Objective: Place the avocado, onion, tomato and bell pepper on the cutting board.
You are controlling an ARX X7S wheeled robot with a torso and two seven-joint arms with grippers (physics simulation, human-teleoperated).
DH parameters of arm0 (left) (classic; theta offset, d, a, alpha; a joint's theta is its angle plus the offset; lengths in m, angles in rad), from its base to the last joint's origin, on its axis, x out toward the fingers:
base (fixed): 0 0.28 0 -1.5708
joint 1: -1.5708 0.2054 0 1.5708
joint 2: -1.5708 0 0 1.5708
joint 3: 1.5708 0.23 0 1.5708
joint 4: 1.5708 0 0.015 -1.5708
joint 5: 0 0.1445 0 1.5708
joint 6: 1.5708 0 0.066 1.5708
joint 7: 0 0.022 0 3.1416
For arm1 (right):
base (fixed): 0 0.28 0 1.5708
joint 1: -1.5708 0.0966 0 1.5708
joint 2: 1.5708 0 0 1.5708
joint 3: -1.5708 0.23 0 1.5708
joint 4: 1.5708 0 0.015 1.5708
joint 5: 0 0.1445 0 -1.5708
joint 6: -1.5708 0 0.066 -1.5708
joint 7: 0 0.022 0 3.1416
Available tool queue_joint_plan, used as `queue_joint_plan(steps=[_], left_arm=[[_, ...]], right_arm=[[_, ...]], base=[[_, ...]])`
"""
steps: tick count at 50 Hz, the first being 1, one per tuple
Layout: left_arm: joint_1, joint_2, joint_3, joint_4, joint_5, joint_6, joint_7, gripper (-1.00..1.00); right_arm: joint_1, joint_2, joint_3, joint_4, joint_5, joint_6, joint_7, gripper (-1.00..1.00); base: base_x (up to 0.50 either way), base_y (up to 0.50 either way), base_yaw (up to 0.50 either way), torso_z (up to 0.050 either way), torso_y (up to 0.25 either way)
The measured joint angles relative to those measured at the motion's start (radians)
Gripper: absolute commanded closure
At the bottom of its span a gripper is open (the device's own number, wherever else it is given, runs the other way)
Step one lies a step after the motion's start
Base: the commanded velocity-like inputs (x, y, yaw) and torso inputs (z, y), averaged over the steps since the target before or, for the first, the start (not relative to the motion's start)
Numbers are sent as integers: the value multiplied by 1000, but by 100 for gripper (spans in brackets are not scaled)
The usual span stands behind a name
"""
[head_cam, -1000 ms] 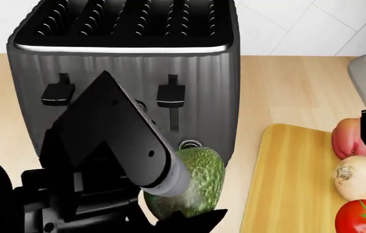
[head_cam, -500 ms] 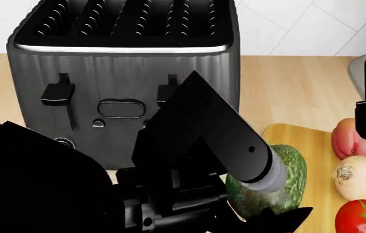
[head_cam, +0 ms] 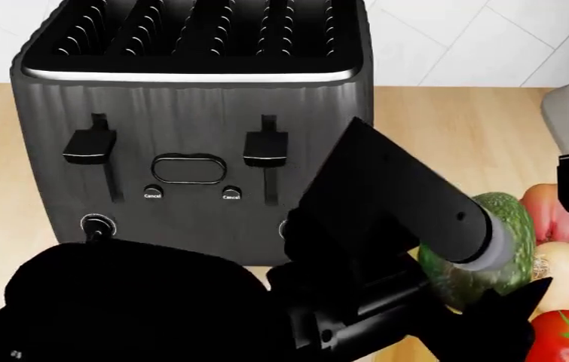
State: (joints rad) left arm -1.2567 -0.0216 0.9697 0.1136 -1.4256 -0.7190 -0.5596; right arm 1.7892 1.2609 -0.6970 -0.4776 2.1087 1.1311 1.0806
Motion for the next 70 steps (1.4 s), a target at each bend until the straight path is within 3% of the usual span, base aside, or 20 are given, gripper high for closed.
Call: queue_joint_plan(steps=[15,34,35,44,54,70], left_arm=[[44,11,131,-107,110,172,16,100],[-132,19,450,-191,-57,400,-54,100],[-140,19,463,-192,-67,411,-57,-100],[-196,19,540,-204,-139,485,-81,-100],[-245,-6,551,-186,-188,520,-92,-100],[-345,-178,501,40,-236,516,-118,-100]], right_arm=[[8,-5,0,-3,13,3,13,-100],[12,-3,3,-3,18,7,14,-100],[11,-2,3,-3,18,7,14,-100],[13,-2,2,-3,23,9,20,-100],[31,-14,-4,6,38,22,37,-100],[74,-35,-11,24,66,46,66,-100]], base=[[0,0,0,0,1],[0,0,0,0,0],[0,0,0,0,0],[0,0,0,0,0],[0,0,0,0,0],[0,0,0,0,0]])
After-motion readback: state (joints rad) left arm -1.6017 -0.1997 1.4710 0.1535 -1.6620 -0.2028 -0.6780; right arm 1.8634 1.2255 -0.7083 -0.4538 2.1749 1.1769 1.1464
